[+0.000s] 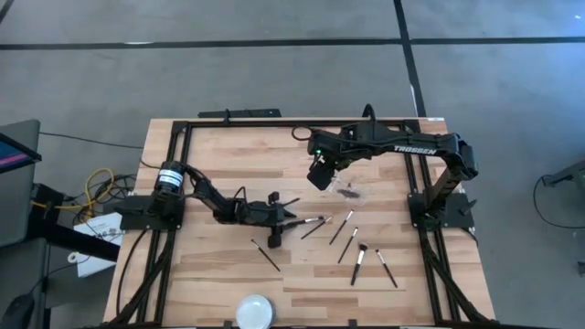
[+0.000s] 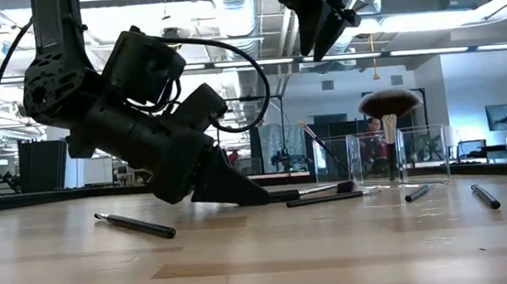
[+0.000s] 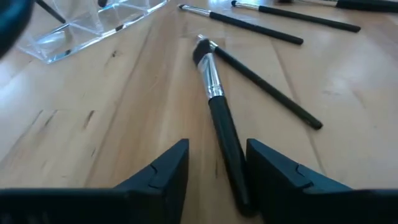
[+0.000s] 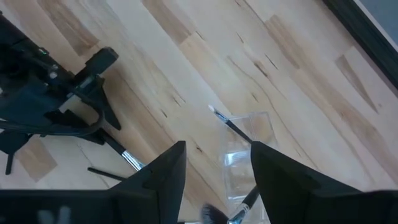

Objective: Pick & Place Makeup Brushes
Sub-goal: Put the black blush brush into the makeup organizer

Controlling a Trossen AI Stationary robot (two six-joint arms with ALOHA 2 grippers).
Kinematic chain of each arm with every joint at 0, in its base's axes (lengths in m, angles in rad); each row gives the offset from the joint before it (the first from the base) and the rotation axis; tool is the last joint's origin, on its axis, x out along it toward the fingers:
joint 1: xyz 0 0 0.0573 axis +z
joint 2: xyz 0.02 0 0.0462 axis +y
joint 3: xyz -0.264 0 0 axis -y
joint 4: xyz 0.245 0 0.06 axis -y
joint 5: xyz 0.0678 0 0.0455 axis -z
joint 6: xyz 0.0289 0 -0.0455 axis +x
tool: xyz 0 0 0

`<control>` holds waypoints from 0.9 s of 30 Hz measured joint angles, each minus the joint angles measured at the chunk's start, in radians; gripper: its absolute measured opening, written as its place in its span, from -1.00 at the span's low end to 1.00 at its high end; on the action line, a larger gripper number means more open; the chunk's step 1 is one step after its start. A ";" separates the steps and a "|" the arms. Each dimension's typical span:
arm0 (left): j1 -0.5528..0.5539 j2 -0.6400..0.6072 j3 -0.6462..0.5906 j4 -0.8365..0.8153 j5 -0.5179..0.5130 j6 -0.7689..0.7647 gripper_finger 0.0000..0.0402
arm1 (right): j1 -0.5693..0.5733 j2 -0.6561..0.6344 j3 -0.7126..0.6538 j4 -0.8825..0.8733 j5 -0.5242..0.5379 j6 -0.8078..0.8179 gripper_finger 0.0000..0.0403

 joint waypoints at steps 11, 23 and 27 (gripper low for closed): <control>0.073 -0.002 -0.008 -0.005 0.118 0.004 -0.84 | 0.077 0.000 0.000 0.167 -0.053 -0.242 -0.19; 0.168 -0.380 -0.231 -0.026 0.116 -0.021 -0.84 | 0.256 0.000 -0.351 0.635 -0.029 -0.287 -0.41; 0.186 -0.517 -0.292 -0.026 0.137 -0.022 -0.84 | 0.254 0.001 -0.426 0.835 -0.018 -0.334 -0.41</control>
